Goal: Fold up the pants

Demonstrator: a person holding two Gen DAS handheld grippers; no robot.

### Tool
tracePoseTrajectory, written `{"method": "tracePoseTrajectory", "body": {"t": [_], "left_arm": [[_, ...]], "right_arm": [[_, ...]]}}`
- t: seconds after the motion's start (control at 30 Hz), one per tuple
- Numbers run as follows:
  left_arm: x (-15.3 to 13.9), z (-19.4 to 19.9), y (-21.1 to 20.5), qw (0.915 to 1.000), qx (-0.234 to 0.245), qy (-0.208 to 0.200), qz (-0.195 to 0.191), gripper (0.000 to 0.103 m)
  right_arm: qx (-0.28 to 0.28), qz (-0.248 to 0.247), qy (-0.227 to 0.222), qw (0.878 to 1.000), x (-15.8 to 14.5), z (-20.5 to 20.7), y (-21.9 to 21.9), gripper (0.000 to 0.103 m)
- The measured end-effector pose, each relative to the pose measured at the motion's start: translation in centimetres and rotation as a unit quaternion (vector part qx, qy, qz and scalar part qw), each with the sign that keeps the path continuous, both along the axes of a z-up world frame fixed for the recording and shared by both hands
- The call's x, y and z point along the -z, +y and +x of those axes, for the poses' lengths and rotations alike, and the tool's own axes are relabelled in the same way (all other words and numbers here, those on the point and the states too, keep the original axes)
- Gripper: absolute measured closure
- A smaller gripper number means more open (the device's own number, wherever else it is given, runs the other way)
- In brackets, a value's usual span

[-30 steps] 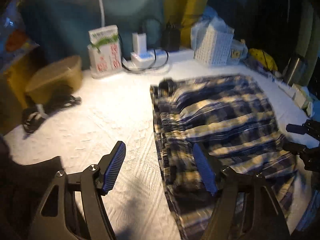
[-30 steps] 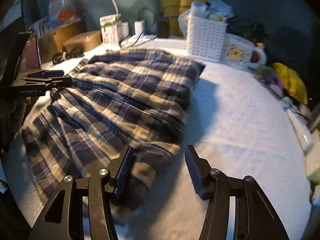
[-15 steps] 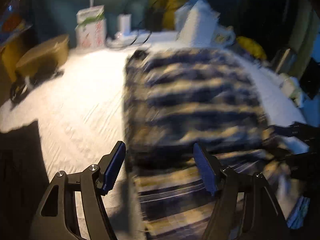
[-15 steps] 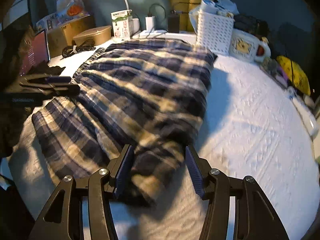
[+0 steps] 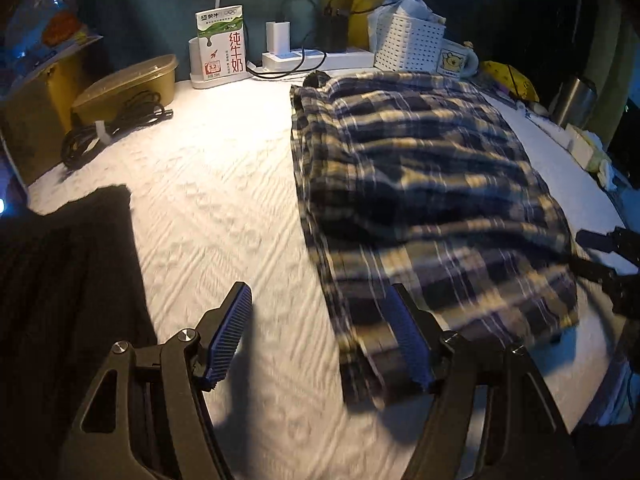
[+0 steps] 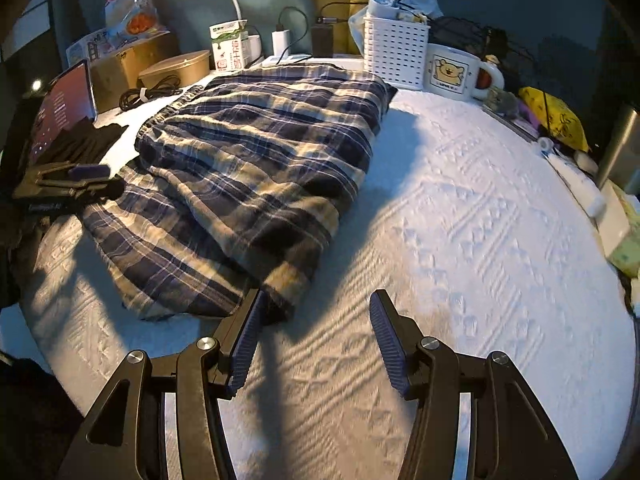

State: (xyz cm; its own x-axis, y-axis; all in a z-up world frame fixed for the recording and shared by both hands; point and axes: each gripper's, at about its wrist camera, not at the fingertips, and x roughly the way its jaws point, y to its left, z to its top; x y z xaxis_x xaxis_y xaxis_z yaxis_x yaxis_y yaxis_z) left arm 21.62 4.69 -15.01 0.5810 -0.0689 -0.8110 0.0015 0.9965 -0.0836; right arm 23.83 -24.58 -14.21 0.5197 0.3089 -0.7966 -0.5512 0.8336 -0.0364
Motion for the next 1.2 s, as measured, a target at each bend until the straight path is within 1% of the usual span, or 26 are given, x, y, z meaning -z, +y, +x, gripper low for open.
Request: {"method": "tracePoseTrajectory", "body": {"t": [0.17, 0.33, 0.4, 0.5, 0.6, 0.7, 0.77, 0.97, 1.07, 1.2], "left_arm": [[-0.8, -1.2, 0.2, 1.0, -0.001, 0.002, -0.008, 0.033], [-2.9, -0.8, 1.1, 0.9994, 0.003, -0.026, -0.021, 0.033], [-3.8, 0.2, 1.7, 0.9988, 0.0, -0.04, -0.03, 0.033], [-4.8, 2.2, 2.1, 0.998, 0.003, -0.057, -0.028, 0.033], [-5.4, 4.5, 2.3, 0.9971, 0.01, -0.069, -0.03, 0.033], [-5.2, 7.0, 2.5, 0.9968, 0.022, -0.071, -0.03, 0.032], [-4.7, 8.8, 2.5, 0.9971, 0.03, -0.062, -0.031, 0.033], [-3.4, 12.8, 2.4, 0.9957, 0.061, -0.051, -0.047, 0.032], [-2.6, 14.7, 2.5, 0.9963, 0.061, -0.042, -0.043, 0.033], [-2.0, 16.5, 2.9, 0.996, 0.065, -0.035, -0.05, 0.033]], "right_arm": [[0.01, -0.012, -0.002, 1.0, -0.3, -0.8, -0.4, 0.047], [0.03, 0.012, -0.016, 0.999, -1.9, -0.8, -1.7, 0.047], [0.039, 0.023, -0.022, 0.999, -2.5, -0.3, -1.9, 0.047], [0.048, 0.037, -0.032, 0.998, -3.3, 1.1, -1.9, 0.047], [0.049, 0.041, -0.036, 0.997, -3.6, 2.5, -1.4, 0.047], [0.044, 0.043, -0.036, 0.997, -3.8, 4.0, -0.7, 0.047], [0.042, 0.045, -0.037, 0.997, -3.9, 5.1, -0.4, 0.047], [0.043, 0.05, -0.044, 0.997, -4.3, 8.9, 0.6, 0.047], [0.043, 0.053, -0.045, 0.997, -4.3, 10.9, 1.2, 0.047], [0.037, 0.054, -0.043, 0.997, -4.0, 13.5, 2.0, 0.047]]}}
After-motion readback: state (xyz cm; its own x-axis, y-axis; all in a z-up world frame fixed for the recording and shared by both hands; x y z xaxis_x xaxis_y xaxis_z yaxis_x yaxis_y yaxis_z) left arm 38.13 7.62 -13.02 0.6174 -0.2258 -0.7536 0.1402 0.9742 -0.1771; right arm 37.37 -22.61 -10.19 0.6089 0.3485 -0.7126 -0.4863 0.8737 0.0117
